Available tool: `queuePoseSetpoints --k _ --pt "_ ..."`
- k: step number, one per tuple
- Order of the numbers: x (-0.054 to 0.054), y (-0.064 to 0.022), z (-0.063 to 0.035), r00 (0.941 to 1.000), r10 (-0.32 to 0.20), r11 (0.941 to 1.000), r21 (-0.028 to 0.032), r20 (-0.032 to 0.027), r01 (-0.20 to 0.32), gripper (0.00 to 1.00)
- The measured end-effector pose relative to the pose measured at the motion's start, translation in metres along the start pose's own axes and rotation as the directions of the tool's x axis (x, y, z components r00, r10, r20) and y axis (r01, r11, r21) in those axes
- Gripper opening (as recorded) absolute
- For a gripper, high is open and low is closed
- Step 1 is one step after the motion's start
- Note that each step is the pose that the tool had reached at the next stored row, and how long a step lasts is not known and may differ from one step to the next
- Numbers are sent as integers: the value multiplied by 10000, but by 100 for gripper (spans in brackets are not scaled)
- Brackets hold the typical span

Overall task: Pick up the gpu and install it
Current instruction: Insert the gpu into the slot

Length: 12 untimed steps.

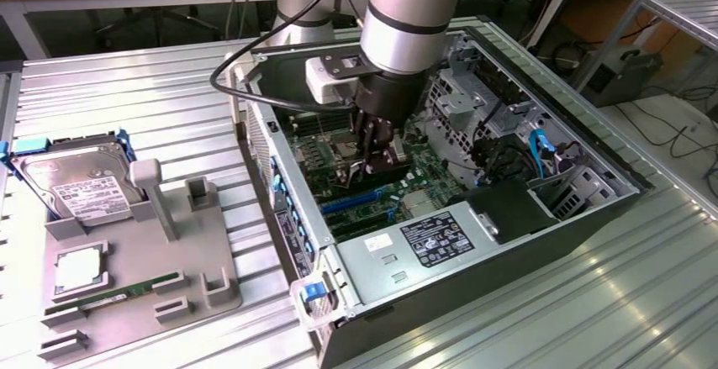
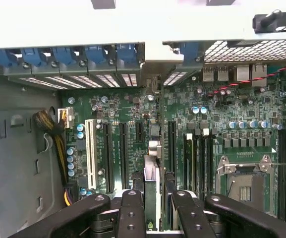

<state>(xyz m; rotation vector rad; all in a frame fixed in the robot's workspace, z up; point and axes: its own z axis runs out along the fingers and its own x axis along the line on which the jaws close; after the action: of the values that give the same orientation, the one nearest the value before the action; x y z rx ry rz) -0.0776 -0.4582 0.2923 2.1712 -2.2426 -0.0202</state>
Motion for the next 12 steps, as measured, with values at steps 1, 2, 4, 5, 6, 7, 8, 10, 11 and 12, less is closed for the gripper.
queuePoseSetpoints --k 1,2,4,5,6,7,8,10,11,12 --pt "0 0 0 10000 1 10000 0 -1 -1 26" --pt "0 1 2 10000 1 10000 1 2 -1 26" --pt "0 0 2 10000 1 10000 1 2 -1 26" --pt "0 1 2 10000 2 10000 1 2 -2 26" --pt "0 1 3 10000 2 10000 1 2 -2 26" --pt "0 0 7 10000 1 10000 2 3 -1 26" --pt "0 0 11 10000 2 10000 2 4 -2 26" --pt "0 0 21 10000 1 10000 2 3 -1 26" --pt "0 0 27 10000 1 10000 1 3 -1 26" --pt "0 0 33 10000 1 10000 1 2 -1 26"
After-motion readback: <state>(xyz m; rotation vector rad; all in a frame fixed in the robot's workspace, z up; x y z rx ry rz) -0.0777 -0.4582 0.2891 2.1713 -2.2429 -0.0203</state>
